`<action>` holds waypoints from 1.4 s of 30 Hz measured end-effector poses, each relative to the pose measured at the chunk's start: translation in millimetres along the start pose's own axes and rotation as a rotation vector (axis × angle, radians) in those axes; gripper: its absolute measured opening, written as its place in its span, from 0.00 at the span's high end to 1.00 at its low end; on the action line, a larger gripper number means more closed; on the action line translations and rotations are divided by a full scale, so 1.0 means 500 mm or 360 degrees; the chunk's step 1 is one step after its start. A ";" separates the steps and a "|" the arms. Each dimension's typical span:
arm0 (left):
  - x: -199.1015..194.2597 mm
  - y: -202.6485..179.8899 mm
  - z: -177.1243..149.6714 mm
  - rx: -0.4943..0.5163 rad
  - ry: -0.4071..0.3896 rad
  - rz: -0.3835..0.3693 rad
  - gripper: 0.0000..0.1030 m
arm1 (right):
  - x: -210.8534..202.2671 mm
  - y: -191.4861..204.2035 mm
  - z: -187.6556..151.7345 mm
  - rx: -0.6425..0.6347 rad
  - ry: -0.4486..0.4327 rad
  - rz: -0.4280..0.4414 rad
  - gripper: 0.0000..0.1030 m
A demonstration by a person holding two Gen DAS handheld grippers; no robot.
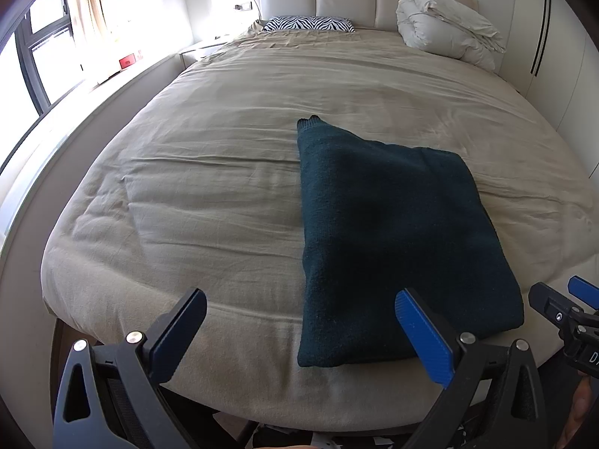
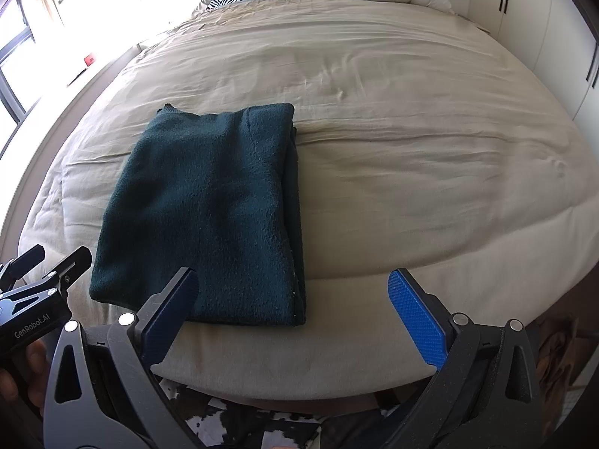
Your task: Fold small clothes
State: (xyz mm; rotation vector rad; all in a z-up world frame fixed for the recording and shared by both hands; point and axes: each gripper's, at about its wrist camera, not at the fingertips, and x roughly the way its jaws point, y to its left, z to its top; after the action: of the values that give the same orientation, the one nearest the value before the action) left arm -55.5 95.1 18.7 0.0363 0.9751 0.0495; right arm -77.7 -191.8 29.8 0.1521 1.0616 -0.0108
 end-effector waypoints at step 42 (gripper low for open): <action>0.000 0.000 -0.002 -0.0002 0.0000 0.0001 0.00 | -0.001 0.001 -0.009 0.0002 0.0003 0.0000 0.00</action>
State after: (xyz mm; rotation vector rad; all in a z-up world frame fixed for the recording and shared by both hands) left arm -56.6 95.0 18.2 0.0356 0.9753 0.0508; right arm -81.9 -190.6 28.3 0.1533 1.0633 -0.0115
